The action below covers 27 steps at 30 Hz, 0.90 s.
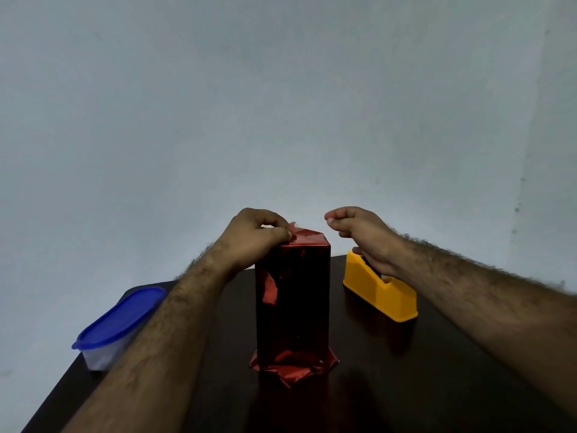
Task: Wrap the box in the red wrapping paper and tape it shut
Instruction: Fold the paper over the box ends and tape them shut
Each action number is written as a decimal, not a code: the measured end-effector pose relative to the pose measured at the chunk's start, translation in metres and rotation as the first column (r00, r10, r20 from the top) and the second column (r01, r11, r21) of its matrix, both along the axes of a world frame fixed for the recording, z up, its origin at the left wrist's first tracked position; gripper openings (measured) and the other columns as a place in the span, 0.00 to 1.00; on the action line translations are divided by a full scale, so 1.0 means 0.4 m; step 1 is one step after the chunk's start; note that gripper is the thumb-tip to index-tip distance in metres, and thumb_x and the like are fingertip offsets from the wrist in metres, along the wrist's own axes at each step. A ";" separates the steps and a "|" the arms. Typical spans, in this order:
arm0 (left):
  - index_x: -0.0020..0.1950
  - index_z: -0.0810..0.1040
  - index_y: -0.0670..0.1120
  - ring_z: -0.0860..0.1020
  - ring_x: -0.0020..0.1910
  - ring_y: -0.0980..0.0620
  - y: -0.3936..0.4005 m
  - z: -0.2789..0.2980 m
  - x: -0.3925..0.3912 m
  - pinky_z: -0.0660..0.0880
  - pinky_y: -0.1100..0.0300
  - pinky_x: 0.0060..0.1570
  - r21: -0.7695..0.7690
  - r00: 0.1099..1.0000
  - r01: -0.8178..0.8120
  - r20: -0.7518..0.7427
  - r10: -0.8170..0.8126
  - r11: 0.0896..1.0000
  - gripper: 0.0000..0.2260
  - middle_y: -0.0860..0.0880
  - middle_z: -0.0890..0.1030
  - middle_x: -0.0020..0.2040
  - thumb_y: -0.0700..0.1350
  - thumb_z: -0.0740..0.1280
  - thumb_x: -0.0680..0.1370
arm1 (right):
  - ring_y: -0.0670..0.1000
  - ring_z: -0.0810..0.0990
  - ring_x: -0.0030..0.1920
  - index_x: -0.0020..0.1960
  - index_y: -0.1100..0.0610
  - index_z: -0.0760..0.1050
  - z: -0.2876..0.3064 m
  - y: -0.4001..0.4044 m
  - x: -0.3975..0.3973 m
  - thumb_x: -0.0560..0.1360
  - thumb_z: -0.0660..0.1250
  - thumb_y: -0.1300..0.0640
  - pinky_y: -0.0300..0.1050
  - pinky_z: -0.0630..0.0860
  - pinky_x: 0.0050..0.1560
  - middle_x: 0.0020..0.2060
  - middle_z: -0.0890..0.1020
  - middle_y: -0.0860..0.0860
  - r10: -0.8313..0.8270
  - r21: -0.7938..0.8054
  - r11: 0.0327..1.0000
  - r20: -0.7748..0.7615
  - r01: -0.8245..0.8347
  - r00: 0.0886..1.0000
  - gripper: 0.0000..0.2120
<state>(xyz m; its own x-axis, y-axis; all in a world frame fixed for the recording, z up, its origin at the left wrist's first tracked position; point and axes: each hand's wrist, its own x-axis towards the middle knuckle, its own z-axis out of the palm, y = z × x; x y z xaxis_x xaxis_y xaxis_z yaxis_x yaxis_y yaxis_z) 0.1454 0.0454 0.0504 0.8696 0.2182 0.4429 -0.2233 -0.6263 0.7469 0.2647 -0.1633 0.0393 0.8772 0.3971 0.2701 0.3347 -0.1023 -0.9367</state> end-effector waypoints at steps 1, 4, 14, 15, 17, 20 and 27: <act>0.45 0.88 0.48 0.85 0.45 0.54 -0.003 -0.004 0.002 0.78 0.62 0.44 -0.025 1.000 0.009 0.002 -0.008 1.000 0.06 0.54 0.88 0.46 0.42 0.71 0.78 | 0.45 0.77 0.61 0.64 0.53 0.81 -0.007 -0.008 0.007 0.82 0.68 0.56 0.41 0.69 0.49 0.60 0.81 0.44 -0.015 -0.005 1.000 0.001 0.015 1.000 0.11; 0.48 0.88 0.46 0.85 0.47 0.57 -0.013 -0.007 0.005 0.79 0.64 0.45 -0.065 0.999 0.037 0.008 -0.037 0.997 0.07 0.53 0.88 0.47 0.40 0.70 0.79 | 0.50 0.75 0.64 0.63 0.54 0.81 -0.021 -0.034 0.034 0.82 0.68 0.58 0.49 0.68 0.59 0.62 0.81 0.47 -0.086 -0.053 0.995 -0.011 0.085 0.996 0.11; 0.48 0.89 0.44 0.86 0.49 0.59 -0.019 -0.009 0.010 0.81 0.61 0.51 -0.079 0.997 0.069 0.040 -0.066 0.995 0.06 0.55 0.89 0.47 0.41 0.72 0.79 | 0.56 0.82 0.54 0.57 0.61 0.84 -0.087 -0.172 0.161 0.78 0.74 0.56 0.50 0.81 0.51 0.55 0.84 0.55 -0.407 -0.455 0.789 0.115 0.412 0.906 0.11; 0.48 0.89 0.45 0.86 0.51 0.58 -0.025 -0.015 0.015 0.82 0.58 0.54 -0.096 0.996 0.073 0.052 -0.068 0.993 0.06 0.55 0.89 0.48 0.42 0.72 0.79 | 0.56 0.82 0.49 0.54 0.61 0.83 -0.090 -0.179 0.165 0.78 0.74 0.55 0.50 0.81 0.47 0.52 0.84 0.56 -0.417 -0.493 0.772 0.081 0.400 0.905 0.10; 0.47 0.90 0.48 0.86 0.52 0.56 -0.038 -0.027 0.027 0.83 0.54 0.57 -0.124 0.995 0.072 0.080 -0.062 0.990 0.07 0.55 0.89 0.49 0.43 0.72 0.79 | 0.54 0.77 0.39 0.46 0.59 0.78 -0.094 -0.188 0.166 0.79 0.73 0.54 0.45 0.76 0.35 0.43 0.80 0.56 -0.432 -0.545 0.759 -0.012 0.356 0.902 0.09; 0.47 0.90 0.49 0.86 0.52 0.57 -0.054 -0.035 0.034 0.82 0.53 0.59 -0.143 0.992 0.058 0.120 -0.041 0.988 0.07 0.56 0.89 0.48 0.43 0.72 0.78 | 0.55 0.80 0.43 0.51 0.58 0.79 -0.100 -0.193 0.169 0.80 0.71 0.55 0.49 0.77 0.40 0.46 0.81 0.56 -0.476 -0.572 0.751 -0.124 0.329 0.871 0.07; 0.47 0.90 0.50 0.86 0.50 0.59 -0.069 -0.039 0.037 0.82 0.55 0.56 -0.142 0.987 0.052 0.156 -0.030 0.988 0.07 0.56 0.89 0.47 0.44 0.72 0.78 | 0.53 0.81 0.44 0.56 0.56 0.80 -0.111 -0.197 0.195 0.81 0.69 0.56 0.48 0.83 0.47 0.46 0.80 0.55 -0.571 -0.626 0.724 -0.309 0.289 0.761 0.06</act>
<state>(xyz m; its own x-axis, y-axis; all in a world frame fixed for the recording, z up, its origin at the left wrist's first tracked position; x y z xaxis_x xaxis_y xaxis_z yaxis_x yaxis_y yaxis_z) 0.1602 0.0179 0.0347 0.8037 0.2554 0.5375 -0.3652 -0.5015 0.7843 0.3426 -0.2423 -0.0053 0.9391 -0.1085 -0.3260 -0.3191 -0.6273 -0.7104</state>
